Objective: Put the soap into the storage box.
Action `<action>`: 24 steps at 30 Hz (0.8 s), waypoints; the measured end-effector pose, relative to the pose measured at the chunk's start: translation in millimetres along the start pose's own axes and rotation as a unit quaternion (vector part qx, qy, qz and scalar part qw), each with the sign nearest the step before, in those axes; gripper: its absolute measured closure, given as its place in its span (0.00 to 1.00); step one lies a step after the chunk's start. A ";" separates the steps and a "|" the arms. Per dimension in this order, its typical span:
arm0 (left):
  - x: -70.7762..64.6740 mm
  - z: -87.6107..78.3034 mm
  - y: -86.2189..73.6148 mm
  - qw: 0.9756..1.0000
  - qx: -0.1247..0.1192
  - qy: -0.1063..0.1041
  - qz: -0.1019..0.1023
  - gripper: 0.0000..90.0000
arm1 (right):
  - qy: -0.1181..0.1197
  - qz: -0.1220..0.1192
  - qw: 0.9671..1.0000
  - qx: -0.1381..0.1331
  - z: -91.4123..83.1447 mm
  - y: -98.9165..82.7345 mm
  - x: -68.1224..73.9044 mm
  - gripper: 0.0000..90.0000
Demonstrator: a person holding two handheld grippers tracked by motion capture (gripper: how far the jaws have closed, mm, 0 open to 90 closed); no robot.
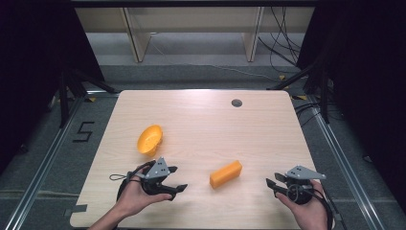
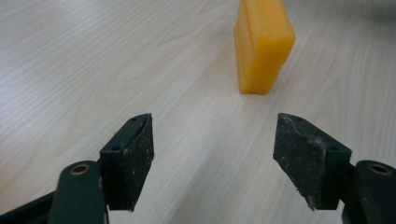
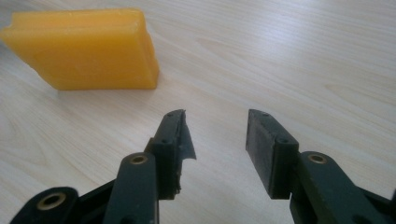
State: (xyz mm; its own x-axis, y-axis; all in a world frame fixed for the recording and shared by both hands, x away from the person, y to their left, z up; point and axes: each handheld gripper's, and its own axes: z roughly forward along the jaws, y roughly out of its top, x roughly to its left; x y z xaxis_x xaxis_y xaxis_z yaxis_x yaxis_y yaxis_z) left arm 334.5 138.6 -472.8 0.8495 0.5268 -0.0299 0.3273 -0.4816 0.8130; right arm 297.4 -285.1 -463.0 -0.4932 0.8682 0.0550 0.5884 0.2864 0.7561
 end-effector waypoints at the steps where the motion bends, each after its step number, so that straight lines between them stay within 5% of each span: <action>1: 0.0 0.0 0.0 1.000 0.000 0.000 0.000 0.31 | 0.000 0.000 1.000 0.000 0.0 0.0 0.0 0.64; 2: -0.2 1.8 2.1 1.000 0.004 -0.004 0.002 0.31 | 0.002 0.024 1.000 0.006 -1.7 -1.3 3.1 0.64; 5: -4.6 8.7 9.5 1.000 0.000 -0.013 0.007 0.31 | 0.000 0.007 1.000 0.004 -2.3 -1.8 -0.4 0.64; 8: -7.7 13.9 15.6 1.000 0.003 -0.021 0.020 0.31 | -0.001 0.030 0.999 0.012 -4.5 -3.2 2.8 0.64; 9: -9.2 16.4 17.7 0.999 0.003 -0.024 0.022 0.31 | 0.000 0.008 1.000 0.000 -2.9 -3.2 -0.9 0.64; 24: -23.4 46.8 38.9 0.997 0.023 -0.049 0.048 0.29 | 0.001 0.013 1.000 -0.002 -4.8 -3.9 -2.0 0.63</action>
State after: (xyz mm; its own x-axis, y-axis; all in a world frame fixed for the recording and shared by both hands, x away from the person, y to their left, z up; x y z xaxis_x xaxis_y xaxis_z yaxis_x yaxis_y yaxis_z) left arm 346.7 74.7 -467.6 0.9133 0.4072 -0.0122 0.2595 -0.5584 0.7880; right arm 293.0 -289.9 -463.0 -0.4790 0.8744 0.0773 0.5989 0.2612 0.7571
